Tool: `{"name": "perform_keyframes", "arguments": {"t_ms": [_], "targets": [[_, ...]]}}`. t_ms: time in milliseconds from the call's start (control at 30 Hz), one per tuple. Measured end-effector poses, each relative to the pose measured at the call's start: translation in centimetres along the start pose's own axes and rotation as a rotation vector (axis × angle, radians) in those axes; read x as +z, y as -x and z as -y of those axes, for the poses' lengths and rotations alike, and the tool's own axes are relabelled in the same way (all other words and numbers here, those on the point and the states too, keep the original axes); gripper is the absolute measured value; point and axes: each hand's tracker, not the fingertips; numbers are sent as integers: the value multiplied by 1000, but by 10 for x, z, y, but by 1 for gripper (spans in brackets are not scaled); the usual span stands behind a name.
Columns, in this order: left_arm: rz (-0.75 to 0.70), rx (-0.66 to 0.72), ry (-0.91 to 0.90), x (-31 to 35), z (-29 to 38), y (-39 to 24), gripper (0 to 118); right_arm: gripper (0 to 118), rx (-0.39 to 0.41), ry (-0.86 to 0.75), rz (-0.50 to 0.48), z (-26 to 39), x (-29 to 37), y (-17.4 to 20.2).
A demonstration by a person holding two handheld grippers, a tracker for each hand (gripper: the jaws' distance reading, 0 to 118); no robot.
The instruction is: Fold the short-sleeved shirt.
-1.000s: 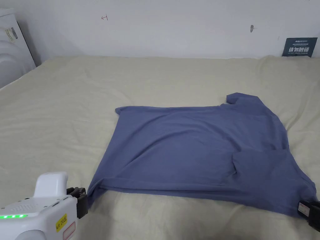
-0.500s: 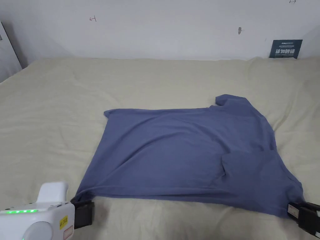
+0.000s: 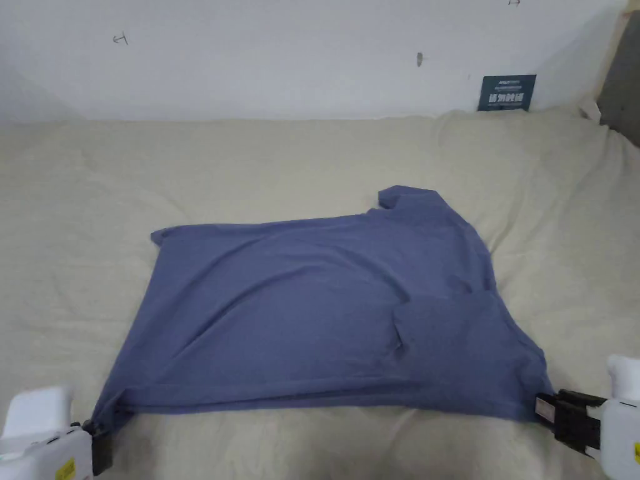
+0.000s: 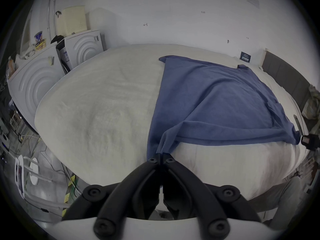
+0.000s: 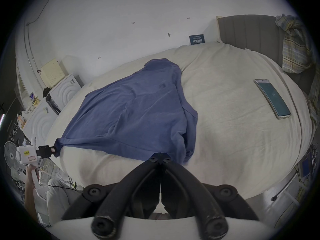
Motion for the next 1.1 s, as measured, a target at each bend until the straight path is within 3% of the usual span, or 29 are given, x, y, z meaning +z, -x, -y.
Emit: {"name": "perform_keyframes", "arguments": {"t_ms": [133,167,200,267,300,500,600,633,667,733,767,1100], "targets": [[-5,4,-11,4,-1,0,2,0,42,-17,33,1,5,-6],[-6,3,-11,4,-2,-1,2,7,64,-20,57,2,3,-6],[-2,6,-13,5,-3,0,2,26,81,-27,75,1,3,-7],[6,17,-19,2,-5,3,2,83,106,-2,107,3,-2,-8],[7,21,-23,2,-6,4,2,89,108,10,108,4,-7,-9],[2,32,-33,9,-13,4,2,89,104,27,86,-1,-27,-18],[-5,29,-27,10,-16,2,2,88,147,36,89,-8,-43,-19],[-6,28,-24,9,-17,2,2,82,170,42,81,-10,-50,-22],[-6,28,-21,6,-18,6,2,63,170,54,98,-12,-55,-23],[-7,26,-20,5,-18,7,2,14,179,78,98,-17,-61,-22],[-10,25,-22,5,-19,7,2,9,179,73,94,-17,-62,-22],[-40,35,-19,0,-32,14,2,4,184,15,108,-30,-46,-12]]}}
